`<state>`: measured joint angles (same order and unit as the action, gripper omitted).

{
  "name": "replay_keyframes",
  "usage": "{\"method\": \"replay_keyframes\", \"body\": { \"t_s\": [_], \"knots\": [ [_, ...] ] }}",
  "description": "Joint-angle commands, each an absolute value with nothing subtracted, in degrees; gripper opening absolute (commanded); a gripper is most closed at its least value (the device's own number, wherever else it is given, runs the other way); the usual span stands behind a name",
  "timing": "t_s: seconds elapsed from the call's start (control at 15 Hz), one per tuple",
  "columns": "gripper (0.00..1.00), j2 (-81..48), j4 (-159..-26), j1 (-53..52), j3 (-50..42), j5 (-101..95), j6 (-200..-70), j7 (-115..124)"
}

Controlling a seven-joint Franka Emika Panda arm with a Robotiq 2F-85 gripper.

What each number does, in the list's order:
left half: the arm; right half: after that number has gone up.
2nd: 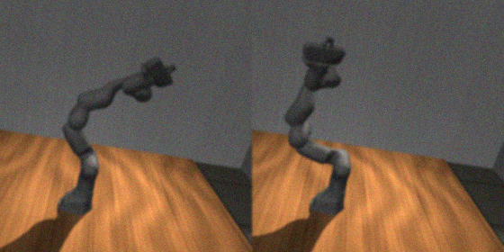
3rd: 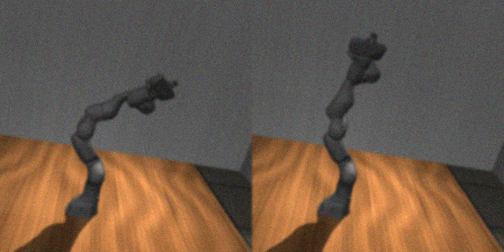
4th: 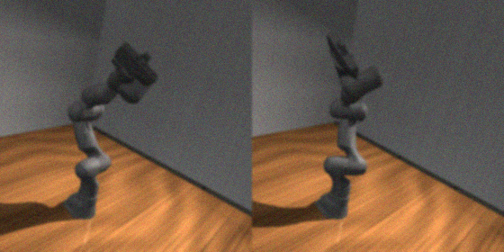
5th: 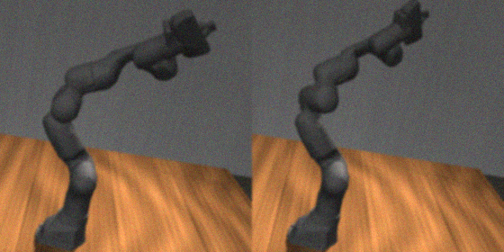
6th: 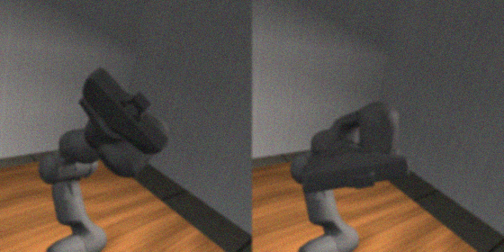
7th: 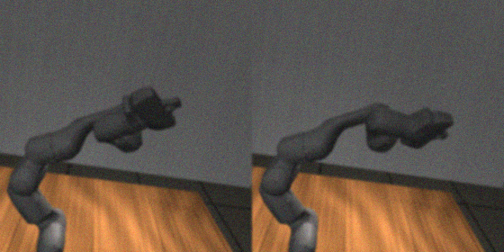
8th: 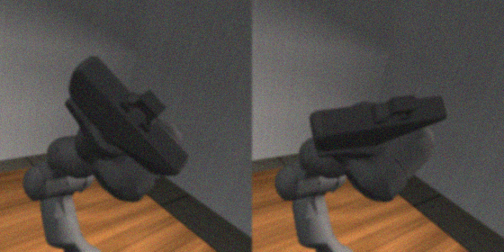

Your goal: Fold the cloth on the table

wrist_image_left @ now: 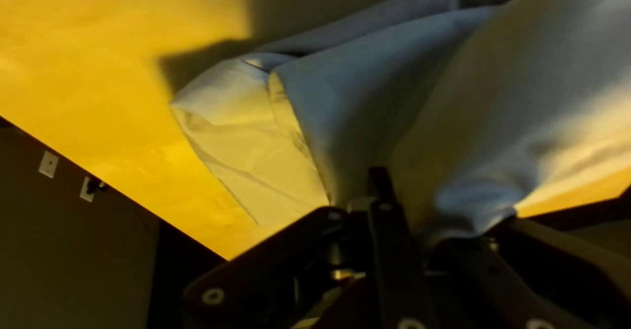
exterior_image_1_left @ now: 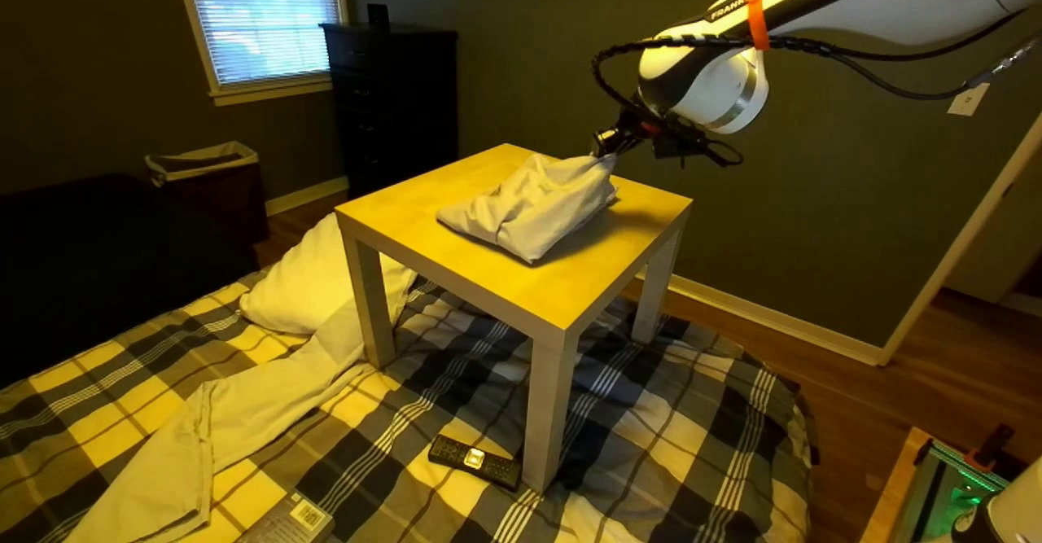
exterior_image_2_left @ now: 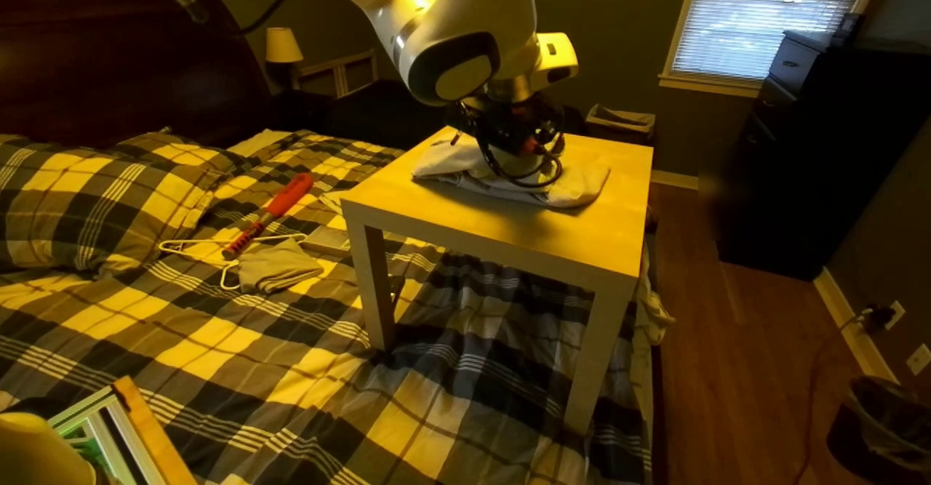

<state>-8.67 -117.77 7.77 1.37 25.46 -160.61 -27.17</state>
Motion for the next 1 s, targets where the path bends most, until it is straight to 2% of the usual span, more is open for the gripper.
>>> {"method": "replay_keyframes", "body": {
  "t_s": [0.0, 0.33, 0.4, 0.47, 0.73, 0.93],
  "knots": [
    [0.01, -10.9, -119.3, 7.4, -2.3, 17.1, -160.8, -23.8],
    [0.01, -12.9, -119.4, 8.2, -4.3, 7.6, -156.4, -17.1],
    [0.27, -13.3, -118.8, 7.7, -5.2, 5.1, -156.3, -15.2],
    [0.28, -13.5, -118.1, 7.6, -5.2, 3.9, -156.1, -14.7],
    [0.57, -12.2, -112.8, 3.1, -8.6, -12.7, -156.3, -6.5],
    [0.79, -12.3, -106.9, 3.1, -4.2, -9.7, -151.7, -9.7]
  ]
}}
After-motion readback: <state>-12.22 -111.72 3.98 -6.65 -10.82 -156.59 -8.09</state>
